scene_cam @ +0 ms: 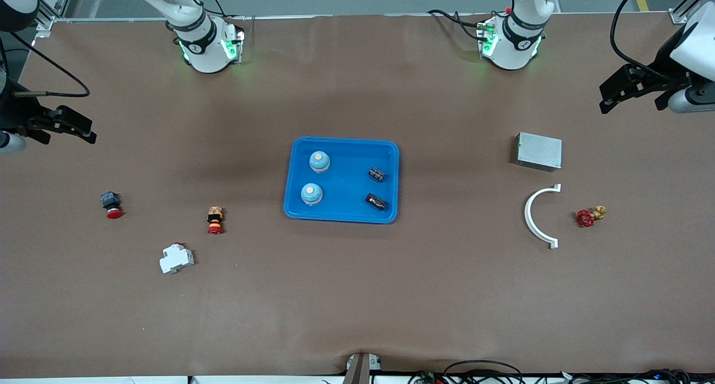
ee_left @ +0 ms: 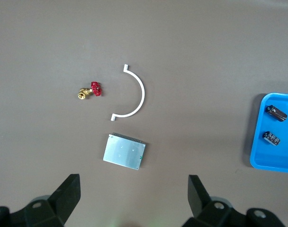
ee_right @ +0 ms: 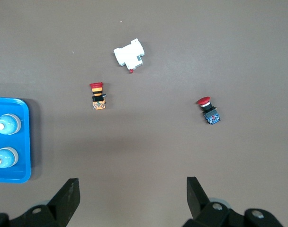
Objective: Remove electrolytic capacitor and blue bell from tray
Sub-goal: 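Reach the left gripper to a capacitor while the right gripper approaches the tray, then lift the capacitor with the left gripper while the right gripper grasps a bell, then set the capacitor by the red valve while the right gripper lifts the bell, then grasp the second capacitor with the left gripper while the right gripper carries the bell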
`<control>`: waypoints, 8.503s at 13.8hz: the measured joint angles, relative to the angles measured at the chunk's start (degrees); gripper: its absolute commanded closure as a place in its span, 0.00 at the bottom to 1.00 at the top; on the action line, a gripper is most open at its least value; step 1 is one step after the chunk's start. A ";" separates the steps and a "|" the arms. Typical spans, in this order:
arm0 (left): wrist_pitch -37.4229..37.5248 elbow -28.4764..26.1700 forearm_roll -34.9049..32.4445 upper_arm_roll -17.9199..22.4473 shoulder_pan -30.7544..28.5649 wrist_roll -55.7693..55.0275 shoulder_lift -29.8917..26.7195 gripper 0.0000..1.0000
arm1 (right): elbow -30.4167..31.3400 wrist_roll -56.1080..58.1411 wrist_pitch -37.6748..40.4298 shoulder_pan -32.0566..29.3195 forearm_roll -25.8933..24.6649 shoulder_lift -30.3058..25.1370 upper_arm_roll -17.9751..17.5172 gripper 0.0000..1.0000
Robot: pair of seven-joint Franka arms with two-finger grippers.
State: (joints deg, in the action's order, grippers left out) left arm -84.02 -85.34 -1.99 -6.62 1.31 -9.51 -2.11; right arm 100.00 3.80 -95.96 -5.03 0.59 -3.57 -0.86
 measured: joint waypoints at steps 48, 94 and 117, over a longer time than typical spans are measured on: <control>-56.23 -15.66 -3.98 -11.46 26.52 -83.82 41.66 1.00 | 8.14 -34.60 -15.67 29.71 8.16 12.87 -1.43 0.00; -37.53 -16.16 -24.59 -21.12 -15.06 -47.59 33.11 0.00 | 10.75 -43.92 -36.65 43.47 10.10 35.85 -1.45 0.00; -48.22 -0.69 -19.66 -22.56 16.27 -95.78 49.69 0.28 | 2.74 -29.53 -7.75 33.43 6.82 19.39 0.53 0.87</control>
State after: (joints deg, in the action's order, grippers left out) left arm -132.24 -86.03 -21.65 -29.18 17.57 -105.30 47.58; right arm 102.74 -25.73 -103.70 28.39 7.42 15.82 -0.33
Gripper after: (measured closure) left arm 0.220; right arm 0.348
